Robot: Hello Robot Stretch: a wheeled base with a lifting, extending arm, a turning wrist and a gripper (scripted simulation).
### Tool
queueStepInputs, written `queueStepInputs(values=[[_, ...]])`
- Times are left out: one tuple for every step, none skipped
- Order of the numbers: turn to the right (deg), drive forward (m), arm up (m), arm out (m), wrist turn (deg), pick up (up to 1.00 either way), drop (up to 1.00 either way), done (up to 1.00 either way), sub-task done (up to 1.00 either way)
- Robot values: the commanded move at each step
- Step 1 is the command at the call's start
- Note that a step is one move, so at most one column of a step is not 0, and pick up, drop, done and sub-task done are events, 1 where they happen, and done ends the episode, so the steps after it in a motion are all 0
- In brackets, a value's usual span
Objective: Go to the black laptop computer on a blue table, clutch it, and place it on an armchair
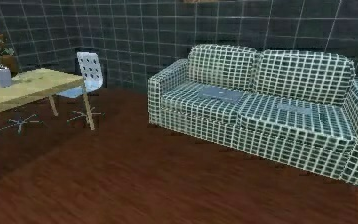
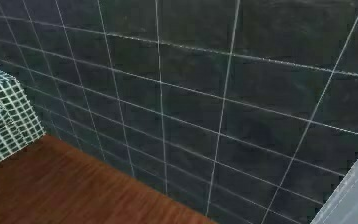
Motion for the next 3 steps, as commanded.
queueStepInputs(values=[[-45.0,0.00,0.00,0.00,0.0,0.00,0.00,0.00,0.00],[-15.0,0.00,0.00,0.00,0.0,0.00,0.00,0.00,0.00],[0.0,1.00,0.00,0.00,0.0,0.00,0.00,0.00,0.00]])
